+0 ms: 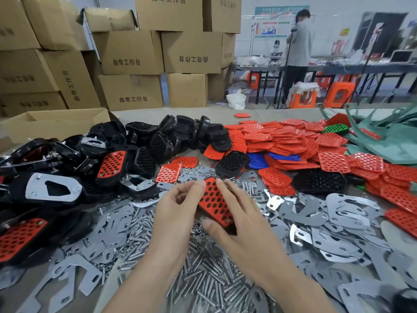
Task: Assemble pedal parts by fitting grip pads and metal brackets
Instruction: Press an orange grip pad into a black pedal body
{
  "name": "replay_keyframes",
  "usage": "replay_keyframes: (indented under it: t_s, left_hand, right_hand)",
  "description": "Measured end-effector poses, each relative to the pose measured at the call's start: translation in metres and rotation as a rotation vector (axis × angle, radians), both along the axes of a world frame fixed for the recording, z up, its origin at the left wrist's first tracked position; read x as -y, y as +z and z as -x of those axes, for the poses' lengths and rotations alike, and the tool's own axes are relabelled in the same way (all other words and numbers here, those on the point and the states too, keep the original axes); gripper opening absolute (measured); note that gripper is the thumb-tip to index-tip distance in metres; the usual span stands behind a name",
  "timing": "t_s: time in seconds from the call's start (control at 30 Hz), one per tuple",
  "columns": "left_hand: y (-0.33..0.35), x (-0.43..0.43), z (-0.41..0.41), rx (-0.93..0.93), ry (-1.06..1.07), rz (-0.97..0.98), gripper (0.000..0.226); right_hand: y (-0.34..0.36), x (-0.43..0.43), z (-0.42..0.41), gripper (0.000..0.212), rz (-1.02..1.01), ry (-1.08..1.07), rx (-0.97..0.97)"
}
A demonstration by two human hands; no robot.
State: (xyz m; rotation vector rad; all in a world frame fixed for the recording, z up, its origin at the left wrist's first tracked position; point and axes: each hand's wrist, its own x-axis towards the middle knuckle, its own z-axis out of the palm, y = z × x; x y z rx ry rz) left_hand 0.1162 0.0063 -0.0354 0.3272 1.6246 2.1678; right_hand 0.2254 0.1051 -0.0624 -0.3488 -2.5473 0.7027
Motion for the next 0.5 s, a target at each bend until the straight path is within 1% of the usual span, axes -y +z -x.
replay_keyframes:
  t_s: [0.07, 0.13, 0.17, 0.2, 0.23, 0.27, 0.33, 0.37, 0.4, 0.43, 0.5]
  left_hand:
    - [0.002, 0.0, -0.002, 0.013, -0.022, -0.059, 0.036]
    - [0.006, 0.001, -0.004, 0.002, -0.105, -0.141, 0.047]
    - [0.008, 0.003, -0.004, -0.009, -0.166, -0.177, 0.046]
    - [0.01, 0.006, -0.003, -0.037, -0.223, -0.192, 0.041]
    - [0.012, 0.009, -0.002, -0.112, -0.241, -0.156, 0.036]
    - [0.012, 0.012, 0.002, -0.247, -0.212, -0.048, 0.033]
    - [0.008, 0.022, 0.014, -0.621, -0.078, 0.314, 0.028]
    - [0.005, 0.026, 0.02, -0.789, -0.044, 0.494, 0.024]
    - [0.003, 0.029, 0.024, -0.898, -0.06, 0.635, 0.019]
    - [0.001, 0.032, 0.028, -0.966, -0.108, 0.737, 0.017]
    - [-0.003, 0.034, 0.033, -1.039, -0.224, 0.868, 0.013]
  right_hand:
    - [0.0, 0.0, 0.0, 0.074, -0.082, -0.023, 0.007]
    - [0.002, 0.0, 0.0, 0.072, -0.057, -0.055, -0.023]
    - [0.004, 0.0, 0.0, 0.069, 0.015, -0.059, -0.052]
    - [0.006, 0.0, -0.002, 0.064, 0.153, -0.046, -0.1]
    - [0.009, 0.0, -0.003, 0.057, 0.356, -0.02, -0.147]
    - [0.012, 0.001, -0.002, 0.047, 0.581, 0.0, -0.195]
    - [0.018, -0.003, 0.001, 0.031, 1.051, -0.057, -0.28]
    - [0.019, -0.008, 0.003, 0.03, 1.287, -0.093, -0.346]
    - [0.02, -0.012, 0.005, 0.028, 1.476, -0.124, -0.413]
    - [0.021, -0.016, 0.006, 0.027, 1.596, -0.139, -0.463]
    - [0.023, -0.022, 0.008, 0.028, 1.726, -0.114, -0.514]
